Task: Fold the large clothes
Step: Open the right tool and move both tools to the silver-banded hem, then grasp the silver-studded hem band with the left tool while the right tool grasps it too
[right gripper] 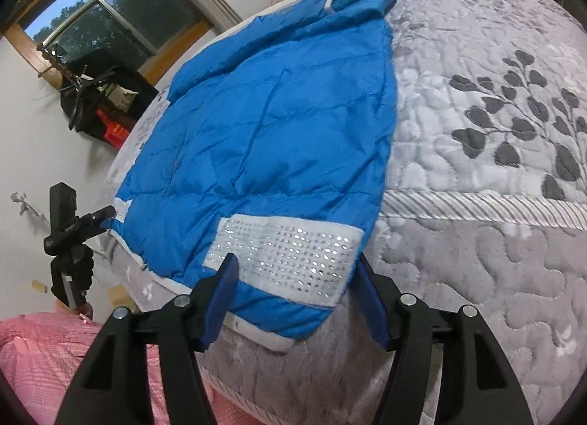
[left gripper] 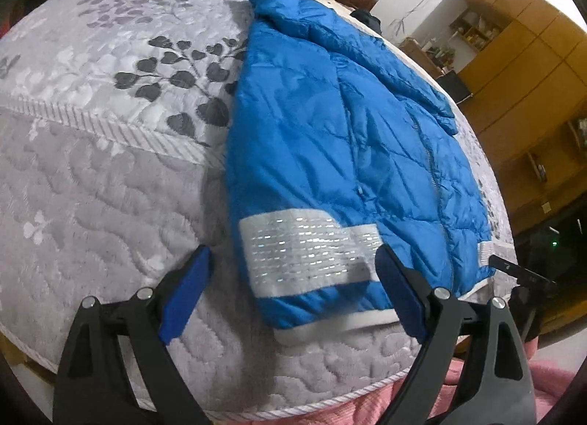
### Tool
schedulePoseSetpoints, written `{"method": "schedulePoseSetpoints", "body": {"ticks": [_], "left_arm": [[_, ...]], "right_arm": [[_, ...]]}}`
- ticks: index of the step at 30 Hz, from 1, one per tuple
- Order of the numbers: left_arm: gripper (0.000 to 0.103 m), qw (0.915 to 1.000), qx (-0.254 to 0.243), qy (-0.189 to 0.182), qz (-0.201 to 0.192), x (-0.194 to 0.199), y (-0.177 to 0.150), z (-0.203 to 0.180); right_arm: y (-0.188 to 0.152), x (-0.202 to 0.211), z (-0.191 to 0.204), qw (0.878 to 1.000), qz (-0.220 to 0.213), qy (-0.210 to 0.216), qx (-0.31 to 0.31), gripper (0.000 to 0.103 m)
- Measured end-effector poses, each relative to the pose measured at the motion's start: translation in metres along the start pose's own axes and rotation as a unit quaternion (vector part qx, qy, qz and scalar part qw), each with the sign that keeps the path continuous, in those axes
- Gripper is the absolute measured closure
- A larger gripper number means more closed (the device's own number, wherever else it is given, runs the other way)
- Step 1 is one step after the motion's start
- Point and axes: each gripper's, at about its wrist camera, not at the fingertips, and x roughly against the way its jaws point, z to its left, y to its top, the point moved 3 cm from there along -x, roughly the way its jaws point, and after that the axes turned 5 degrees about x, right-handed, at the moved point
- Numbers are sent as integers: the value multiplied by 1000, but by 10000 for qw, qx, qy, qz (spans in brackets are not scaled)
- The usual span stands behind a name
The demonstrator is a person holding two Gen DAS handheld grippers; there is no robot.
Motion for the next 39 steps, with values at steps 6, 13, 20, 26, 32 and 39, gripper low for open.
{"method": "schedulePoseSetpoints", "body": {"ticks": [6, 13, 20, 26, 32, 39], "left_arm": [[22, 9988, 25, -418, 272, -9, -6, -12], [76, 9985, 306, -391, 214, -8, -2, 0], [89, 9946, 135, -1002, -229, 18, 12, -15], [90, 9857, 70, -1561, -631, 39, 46, -35], [90, 9787, -49, -1833, -923, 50, 102, -57], [90, 9782, -213, -1784, -1036, 32, 178, -73]], "right_arm": [[2, -4, 6, 9999, 18, 114, 73, 52], [5, 3, 5, 9996, -99, 240, 60, 86], [24, 34, 21, 9970, -568, 475, 239, 91], [61, 65, 30, 9917, -1002, 705, 382, 92], [123, 79, 31, 9877, -1208, 843, 528, 92], [200, 65, 13, 9884, -1095, 982, 369, 92]]}}
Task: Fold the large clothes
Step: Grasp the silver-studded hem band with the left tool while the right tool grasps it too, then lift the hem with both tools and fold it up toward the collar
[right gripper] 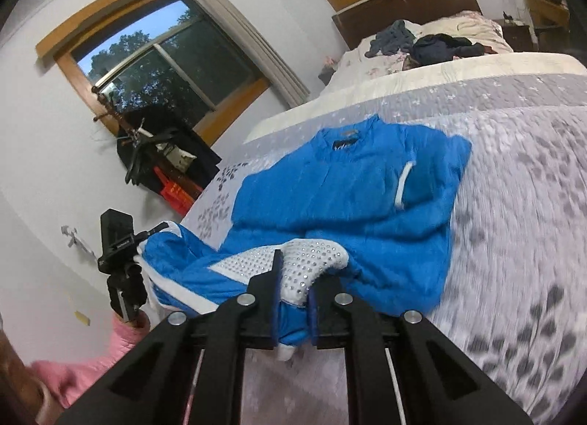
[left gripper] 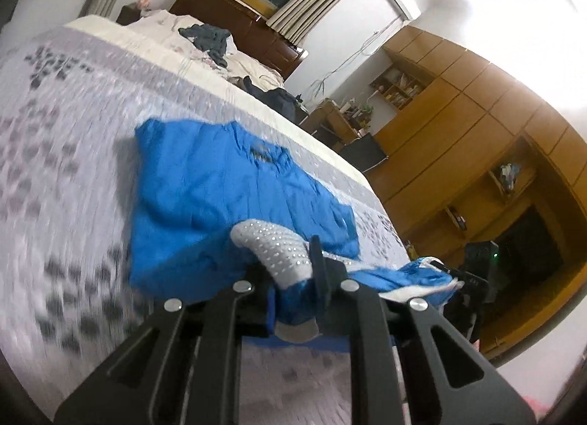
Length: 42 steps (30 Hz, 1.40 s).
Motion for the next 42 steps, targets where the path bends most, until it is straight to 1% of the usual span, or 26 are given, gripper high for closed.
{"method": "schedulePoseSetpoints", "body": {"ticks": [4, 7, 9, 14, 19, 22, 25, 28, 30, 31, 32, 33, 34, 35, 37, 39, 41, 42], "left_arm": [[90, 9996, 253, 14, 109, -34, 36, 18], [90, 9990, 335, 162, 257, -70, 63, 34], [90, 9982, 409, 241, 365, -87, 73, 44], [89, 9948, 642, 435, 667, -130, 96, 71], [86, 9898, 876, 684, 895, -165, 106, 100], [86, 9884, 1011, 626, 949, -176, 111, 111], [84, 9882, 1057, 536, 974, -174, 114, 112], [79, 9884, 1096, 439, 960, -160, 113, 108], [75, 9880, 1215, 233, 922, -146, 112, 107], [74, 9881, 1244, 172, 891, -140, 112, 106], [73, 9890, 1205, 155, 841, -129, 109, 104], [71, 9898, 1155, 150, 816, -122, 107, 102], [68, 9906, 1112, 101, 788, -113, 104, 100], [62, 9911, 1100, 67, 745, -106, 103, 99], [57, 9928, 1065, 190, 513, -87, 101, 100], [57, 9944, 1004, 209, 263, -65, 103, 100], [54, 9957, 840, 375, 67, -51, 105, 98], [53, 9965, 679, 488, 15, -48, 106, 95]], "right_arm": [[37, -30, -27, 9995, 169, 35, -268, 92], [55, -50, -49, 9985, 273, 9, -466, 92], [64, -65, -65, 9974, 357, 8, -620, 92], [78, -95, -105, 9934, 549, -72, -1002, 92], [82, -122, -138, 9881, 763, -253, -1314, 91], [82, -131, -152, 9854, 849, -256, -1456, 90], [82, -127, -157, 9840, 806, -58, -1587, 84], [81, -114, -155, 9848, 709, 104, -1585, 76], [81, -106, -151, 9843, 676, 226, -1613, 71], [79, -100, -149, 9845, 637, 257, -1611, 67], [80, -95, -147, 9855, 593, 186, -1581, 61], [80, -87, -146, 9875, 508, -19, -1490, 45], [79, -81, -144, 9889, 440, -164, -1407, 42], [78, -73, -142, 9903, 372, -230, -1319, 42], [75, -64, -139, 9912, 346, -268, -1252, 42], [73, -61, -133, 9927, 378, -432, -1059, 42], [71, -59, -127, 9937, 432, -605, -833, 42], [71, -59, -122, 9942, 452, -658, -719, 42]]}}
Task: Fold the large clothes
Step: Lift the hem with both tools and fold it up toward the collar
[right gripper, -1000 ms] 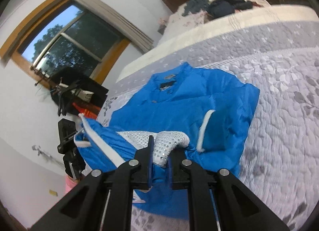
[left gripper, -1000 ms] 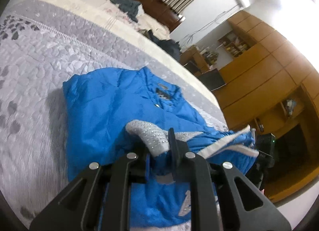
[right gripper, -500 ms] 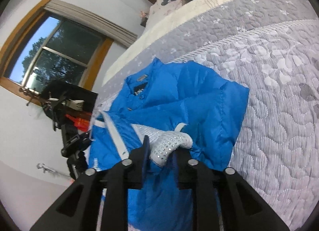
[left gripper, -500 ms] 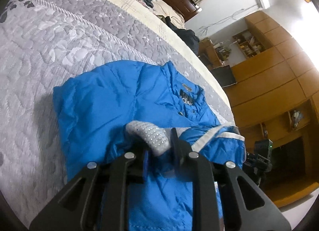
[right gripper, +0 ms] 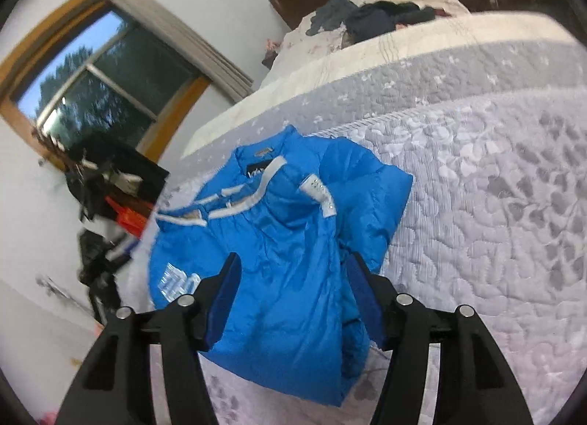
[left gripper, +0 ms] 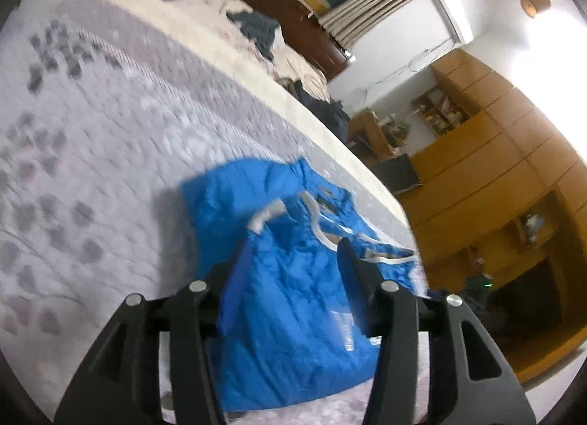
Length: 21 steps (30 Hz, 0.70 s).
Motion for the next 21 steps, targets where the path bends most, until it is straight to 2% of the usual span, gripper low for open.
{"method": "schedulePoseSetpoints", "body": {"ticks": [3, 4, 7, 9, 12, 17, 21], "left_arm": [[49, 9989, -426, 190, 44, -3, -1, -9], [45, 9979, -601, 244, 75, -6, -2, -12], [38, 9902, -1290, 499, 214, -27, -5, -24], [37, 9823, -1711, 673, 358, -45, -6, -29], [35, 9749, -2030, 786, 477, -69, -4, -31], [32, 9690, -2275, 712, 652, -100, 0, -24], [28, 9664, -2378, 651, 733, -115, -3, -23]], "right_arm": [[0, -2, 13, 9996, 6, -14, 272, 40], [1, -4, 18, 9994, 14, -18, 355, 38], [4, -14, 30, 9973, 100, -173, 702, 36], [5, -21, 36, 9956, 168, -249, 888, 35], [9, -30, 40, 9924, 202, -371, 1155, 30], [21, -52, 35, 9888, 286, -441, 1398, 27], [30, -78, 33, 9830, 421, -704, 1640, 23]]}}
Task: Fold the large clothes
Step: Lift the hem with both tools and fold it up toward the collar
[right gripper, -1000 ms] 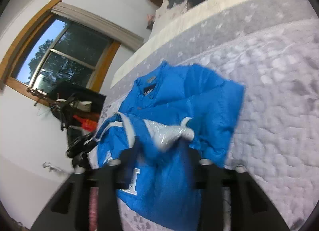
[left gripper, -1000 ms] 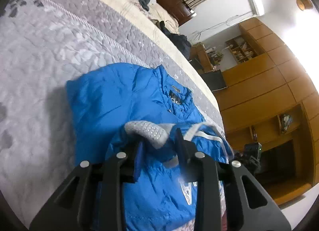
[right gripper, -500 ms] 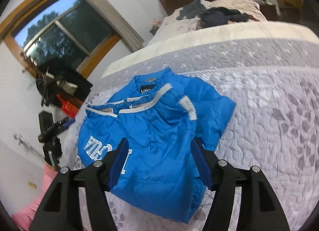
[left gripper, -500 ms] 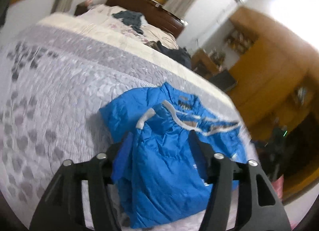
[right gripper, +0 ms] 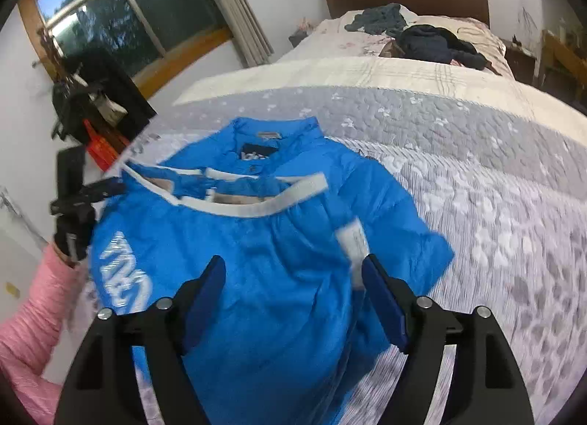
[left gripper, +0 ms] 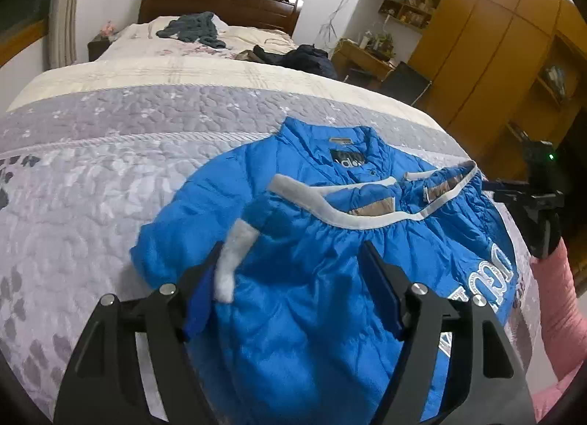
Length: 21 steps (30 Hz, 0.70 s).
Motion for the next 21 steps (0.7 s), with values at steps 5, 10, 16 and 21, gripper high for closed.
{"method": "schedulePoseSetpoints", "body": {"ticks": [5, 10, 16, 21], "left_arm": [[53, 9993, -165, 298, -146, -7, 3, -10], [86, 9979, -172, 457, -416, 8, -1, -19], [91, 9941, -388, 439, -915, 42, -14, -48], [91, 9881, -333, 387, -1450, 74, 5, -66]], "right_arm": [[8, -24, 4, 9992, 60, -310, 252, 28], [0, -17, 18, 9972, -140, -526, 517, 84], [-12, 36, 32, 9962, -762, -182, 388, 90], [2, 75, 44, 9926, -1135, -203, 377, 91]]}}
